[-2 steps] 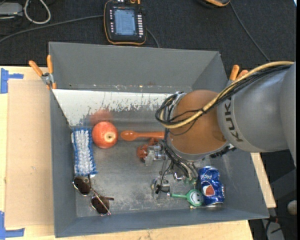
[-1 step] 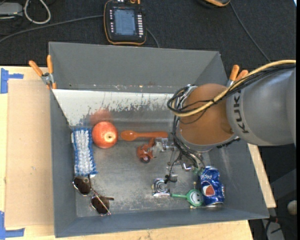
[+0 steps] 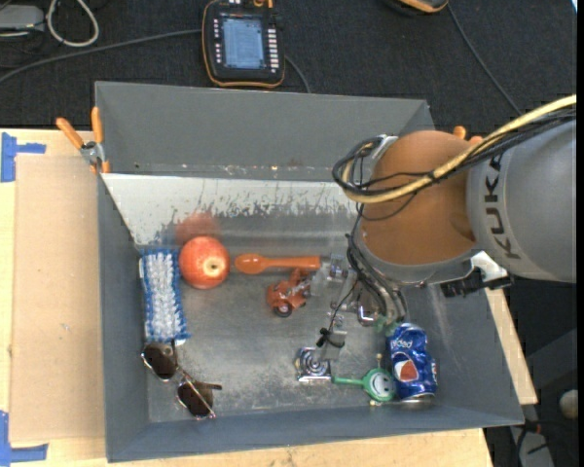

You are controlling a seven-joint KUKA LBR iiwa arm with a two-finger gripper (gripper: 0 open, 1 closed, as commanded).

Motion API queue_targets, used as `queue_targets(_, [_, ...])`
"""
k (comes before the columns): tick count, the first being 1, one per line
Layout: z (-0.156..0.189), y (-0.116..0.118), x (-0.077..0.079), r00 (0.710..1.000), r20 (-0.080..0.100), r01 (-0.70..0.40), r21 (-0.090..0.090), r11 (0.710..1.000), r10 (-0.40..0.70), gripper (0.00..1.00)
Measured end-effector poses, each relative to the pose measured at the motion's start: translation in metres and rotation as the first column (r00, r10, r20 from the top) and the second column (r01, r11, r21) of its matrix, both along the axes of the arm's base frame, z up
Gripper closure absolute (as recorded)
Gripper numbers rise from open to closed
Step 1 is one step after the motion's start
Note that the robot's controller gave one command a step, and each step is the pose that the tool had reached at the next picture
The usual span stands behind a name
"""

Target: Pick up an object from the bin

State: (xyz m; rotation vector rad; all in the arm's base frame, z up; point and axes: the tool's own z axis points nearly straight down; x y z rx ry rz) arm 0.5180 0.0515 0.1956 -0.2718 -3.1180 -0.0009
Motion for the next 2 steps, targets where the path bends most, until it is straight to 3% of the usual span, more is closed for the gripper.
queue_targets(1, [0.07, -0.019, -0.043, 1.0, 0.006, 0.013, 0.0, 1.0, -0.013, 0.0])
queue_targets(2, [0.081, -0.008, -0.036, 0.92, 0.001, 0.393, -0.002, 0.92, -0.393, 0.0])
